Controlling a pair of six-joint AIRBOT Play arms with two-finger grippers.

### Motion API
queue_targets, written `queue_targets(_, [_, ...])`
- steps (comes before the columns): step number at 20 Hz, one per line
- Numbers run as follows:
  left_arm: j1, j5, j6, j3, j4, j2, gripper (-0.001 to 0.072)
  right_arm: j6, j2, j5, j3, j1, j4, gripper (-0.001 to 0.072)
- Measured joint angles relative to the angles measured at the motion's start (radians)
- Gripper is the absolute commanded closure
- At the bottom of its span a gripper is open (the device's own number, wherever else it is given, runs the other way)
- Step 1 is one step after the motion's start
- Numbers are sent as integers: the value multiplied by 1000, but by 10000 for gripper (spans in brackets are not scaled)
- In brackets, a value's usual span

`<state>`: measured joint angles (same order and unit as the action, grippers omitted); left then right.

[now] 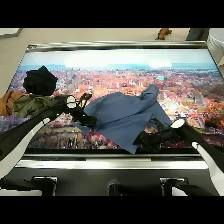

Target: Fold the shirts.

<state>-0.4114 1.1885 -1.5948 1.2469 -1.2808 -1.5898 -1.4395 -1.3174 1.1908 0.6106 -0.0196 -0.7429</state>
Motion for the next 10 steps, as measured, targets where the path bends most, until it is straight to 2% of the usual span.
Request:
queue_targets(1, [0,1,3,0,-1,0,676,-14,2,-31,-8,-41,12,326])
queue_targets(2, [0,4,6,0,-1,0,676,-38,2,-72,-15,-87,22,536])
queue_targets(3, [0,12,6,0,-2,0,676,-53,2,-116,-18,-126,26,669])
queue_targets(7, [0,59,18,0,-8,12,677,-71,24,-179,36,-205,5,670])
queue_targets(10, [-2,85,24,33,-38,78,678,-88,109,-171,193,-222,-187,670])
